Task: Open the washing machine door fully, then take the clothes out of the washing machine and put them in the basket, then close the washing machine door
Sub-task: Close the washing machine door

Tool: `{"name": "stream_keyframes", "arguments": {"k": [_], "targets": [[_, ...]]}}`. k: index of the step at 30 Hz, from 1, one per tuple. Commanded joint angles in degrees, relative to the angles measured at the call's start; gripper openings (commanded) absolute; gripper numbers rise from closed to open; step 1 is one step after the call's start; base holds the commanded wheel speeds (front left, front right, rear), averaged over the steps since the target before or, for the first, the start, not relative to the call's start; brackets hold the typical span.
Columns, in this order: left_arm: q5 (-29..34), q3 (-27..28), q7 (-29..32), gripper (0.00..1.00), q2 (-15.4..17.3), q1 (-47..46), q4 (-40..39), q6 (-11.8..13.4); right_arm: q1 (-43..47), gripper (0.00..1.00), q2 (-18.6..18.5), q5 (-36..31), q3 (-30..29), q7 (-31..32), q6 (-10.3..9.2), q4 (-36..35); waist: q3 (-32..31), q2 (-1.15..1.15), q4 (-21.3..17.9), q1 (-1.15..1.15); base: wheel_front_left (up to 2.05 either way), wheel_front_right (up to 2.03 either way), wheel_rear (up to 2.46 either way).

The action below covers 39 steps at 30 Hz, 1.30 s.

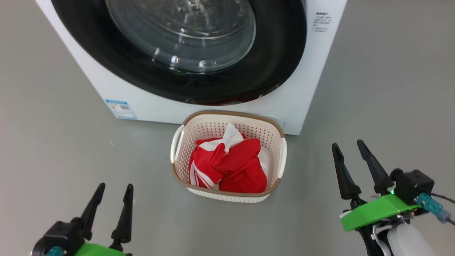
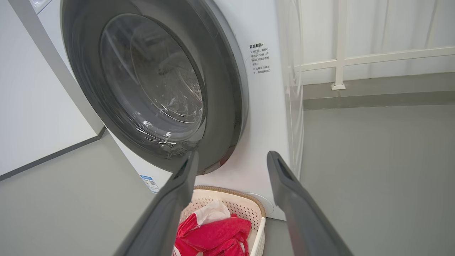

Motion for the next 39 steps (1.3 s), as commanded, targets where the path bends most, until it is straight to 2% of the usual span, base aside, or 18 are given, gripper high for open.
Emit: {"name": "stream_keyframes", "arguments": {"k": [1, 25, 39], "targets": [[0.80, 2.59, -0.46, 1.00, 1.64, 0.04, -1.16, -0.32, 1.09, 1.00, 0.18, 1.02, 0.89, -0.37, -0.05, -1.99, -1.96, 0.00, -2.08, 0.00, 0.00, 0.00, 0.00], [0.99, 5.76, -0.46, 1.00, 2.78, 3.22, -0.58, -0.32, 11.27, 1.00, 0.49, 0.70, -2.45, -0.37, -0.05, -3.49, -5.89, 0.00, -9.70, 0.00, 0.00, 0.00, 0.00], [1.43, 6.72, -0.46, 1.00, 2.51, 6.80, -1.38, -0.32, 16.61, 1.00, 0.42, 0.57, -4.47, -0.37, -0.05, -4.42, -8.20, 0.00, -11.43, 0.00, 0.00, 0.00, 0.00]]}}
